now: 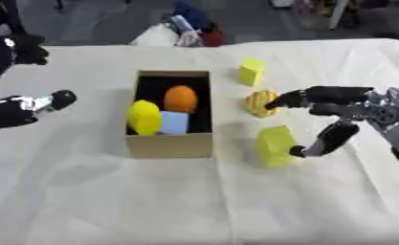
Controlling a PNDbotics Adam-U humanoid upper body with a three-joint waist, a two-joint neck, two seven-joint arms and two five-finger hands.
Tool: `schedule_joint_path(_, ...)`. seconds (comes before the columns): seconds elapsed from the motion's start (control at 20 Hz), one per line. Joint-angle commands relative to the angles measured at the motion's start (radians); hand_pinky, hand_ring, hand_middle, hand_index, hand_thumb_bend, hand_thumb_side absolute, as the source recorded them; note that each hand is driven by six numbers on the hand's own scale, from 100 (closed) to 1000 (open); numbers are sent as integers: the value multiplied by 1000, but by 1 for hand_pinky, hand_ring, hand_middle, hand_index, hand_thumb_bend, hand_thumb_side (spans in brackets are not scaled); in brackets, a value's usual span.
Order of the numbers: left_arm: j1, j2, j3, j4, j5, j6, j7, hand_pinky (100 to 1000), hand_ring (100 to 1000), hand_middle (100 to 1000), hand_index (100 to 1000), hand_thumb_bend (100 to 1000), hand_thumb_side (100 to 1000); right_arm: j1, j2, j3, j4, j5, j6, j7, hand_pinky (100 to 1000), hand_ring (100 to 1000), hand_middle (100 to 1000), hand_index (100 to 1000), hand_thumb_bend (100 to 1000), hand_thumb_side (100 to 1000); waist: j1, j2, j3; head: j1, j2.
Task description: Pick up objects on the table and place them in the box.
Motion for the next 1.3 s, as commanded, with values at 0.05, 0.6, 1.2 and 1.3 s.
schedule_joint_path(0.05,-9,8,14,-18,5,-2,4,794,670,627,819,874,557,-22,2,1,30,40,-22,14,856,932,870,977,372,313,-14,-10,2,-4,5)
schedule_joint_path(0.6,-12,0,12,-17,0,-2,-1,793,666,625,820,873,558,-13,25,6,77,112,-53,27,829,877,740,854,342,285,-14,-11,6,-4,5)
schedule_joint_path(1.2,-8,-9,14,-16,0,-1,1,787,654,618,819,811,565,-29,11,-69,-25,91,9,-371,699,697,427,544,177,100,-11,-13,8,-2,5)
schedule_joint_path(1.3,-7,-15,12,-17,2,-2,1,784,648,614,819,807,565,-59,7,-84,-57,31,41,-389,695,692,421,540,154,100,-11,-14,9,-5,5)
